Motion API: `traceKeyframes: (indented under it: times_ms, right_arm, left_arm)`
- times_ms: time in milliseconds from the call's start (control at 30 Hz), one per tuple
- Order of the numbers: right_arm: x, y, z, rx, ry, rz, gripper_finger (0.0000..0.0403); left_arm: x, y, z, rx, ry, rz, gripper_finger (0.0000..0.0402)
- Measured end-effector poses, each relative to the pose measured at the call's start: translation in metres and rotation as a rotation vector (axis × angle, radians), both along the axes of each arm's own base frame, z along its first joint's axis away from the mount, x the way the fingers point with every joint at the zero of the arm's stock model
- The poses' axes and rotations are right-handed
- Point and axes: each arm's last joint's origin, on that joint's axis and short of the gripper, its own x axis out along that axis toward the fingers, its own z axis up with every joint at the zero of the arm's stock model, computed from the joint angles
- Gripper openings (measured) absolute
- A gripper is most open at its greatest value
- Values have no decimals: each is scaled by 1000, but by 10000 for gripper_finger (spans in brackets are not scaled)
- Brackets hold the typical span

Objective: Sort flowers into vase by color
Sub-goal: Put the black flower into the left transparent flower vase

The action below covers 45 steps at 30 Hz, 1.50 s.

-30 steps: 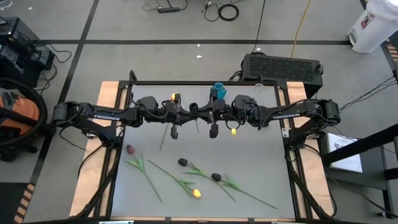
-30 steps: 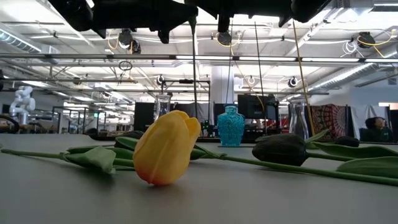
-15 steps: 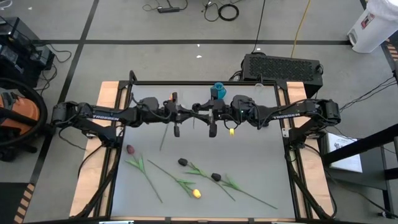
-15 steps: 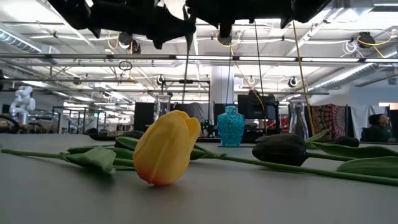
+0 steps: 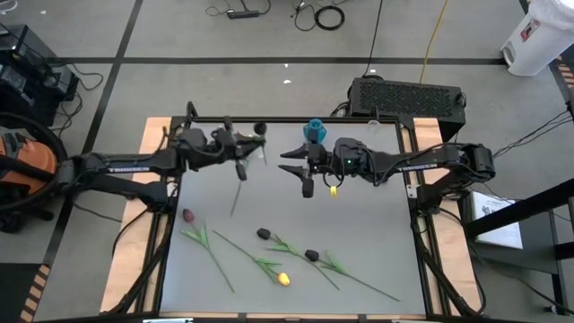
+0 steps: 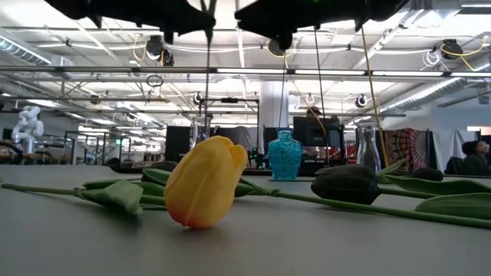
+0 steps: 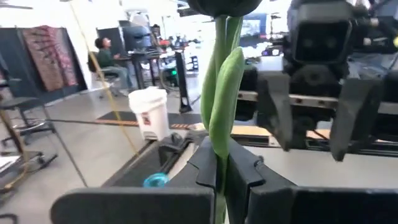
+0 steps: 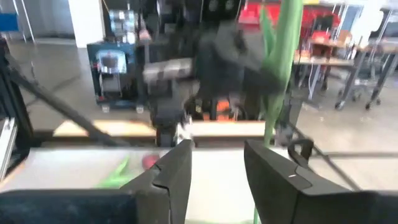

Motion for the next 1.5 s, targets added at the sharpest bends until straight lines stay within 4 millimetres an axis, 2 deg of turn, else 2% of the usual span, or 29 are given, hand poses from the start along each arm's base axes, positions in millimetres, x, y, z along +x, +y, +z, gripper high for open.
traceKeyframes:
  times_ms: [333,533,700,867,1067,1267,1500]
  right_arm:
    - [-30,10,17,-9,39,20,139]
    - [-69,17,28,-20,-21,31,139]
    - [-104,18,26,-10,-68,-10,139]
    - [-131,17,9,17,-75,-78,139]
    - [-152,16,-22,45,-45,-177,139]
    - [-160,15,-50,96,-20,-204,139]
    - [-162,16,-56,105,-72,-198,139]
  left_arm:
    - [-31,24,18,43,-62,160,9]
    - [-41,42,19,36,-70,170,9]
    - [-47,50,23,4,-125,117,9]
    - [-49,52,26,-2,-151,83,9]
    - [-52,50,32,13,-204,66,8]
    - [-58,56,33,15,-210,105,8]
    - [-62,64,29,-5,-175,148,8]
